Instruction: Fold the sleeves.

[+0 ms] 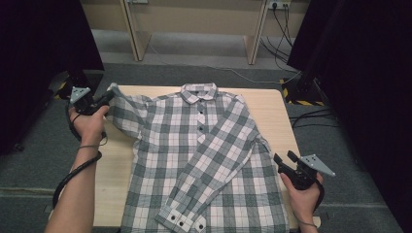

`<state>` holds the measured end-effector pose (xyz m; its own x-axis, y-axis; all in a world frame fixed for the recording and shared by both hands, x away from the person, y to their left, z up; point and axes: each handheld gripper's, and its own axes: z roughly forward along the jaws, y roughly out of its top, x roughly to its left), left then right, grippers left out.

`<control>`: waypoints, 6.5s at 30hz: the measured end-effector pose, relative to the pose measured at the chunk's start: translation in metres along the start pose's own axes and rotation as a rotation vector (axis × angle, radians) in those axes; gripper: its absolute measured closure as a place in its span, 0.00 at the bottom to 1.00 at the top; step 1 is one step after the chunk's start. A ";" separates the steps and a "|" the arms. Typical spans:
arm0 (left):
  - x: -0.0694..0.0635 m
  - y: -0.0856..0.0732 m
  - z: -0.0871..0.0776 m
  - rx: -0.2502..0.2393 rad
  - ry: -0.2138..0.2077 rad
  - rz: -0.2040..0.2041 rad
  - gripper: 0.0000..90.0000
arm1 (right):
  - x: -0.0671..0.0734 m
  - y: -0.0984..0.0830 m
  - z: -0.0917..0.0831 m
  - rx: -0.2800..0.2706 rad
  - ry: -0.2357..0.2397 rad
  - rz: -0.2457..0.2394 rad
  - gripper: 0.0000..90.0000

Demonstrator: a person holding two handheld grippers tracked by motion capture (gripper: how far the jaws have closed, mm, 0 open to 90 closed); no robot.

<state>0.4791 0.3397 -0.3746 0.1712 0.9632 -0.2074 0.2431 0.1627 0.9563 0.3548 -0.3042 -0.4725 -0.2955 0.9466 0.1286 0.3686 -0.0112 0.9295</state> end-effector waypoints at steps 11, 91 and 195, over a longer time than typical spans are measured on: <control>-0.029 0.009 0.010 -0.012 -0.046 0.033 0.99 | 0.000 0.000 0.000 0.000 0.000 0.003 0.44; 0.050 -0.081 0.037 0.453 0.185 0.234 0.36 | 0.000 0.000 0.000 -0.004 -0.009 -0.006 0.43; -0.022 0.124 -0.064 -0.508 0.071 0.315 0.99 | 0.000 0.000 0.000 -0.002 -0.004 0.002 0.43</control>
<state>0.4441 0.3526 -0.2378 0.0927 0.9907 0.0999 -0.2991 -0.0680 0.9518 0.3547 -0.3042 -0.4725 -0.2917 0.9478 0.1290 0.3675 -0.0135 0.9299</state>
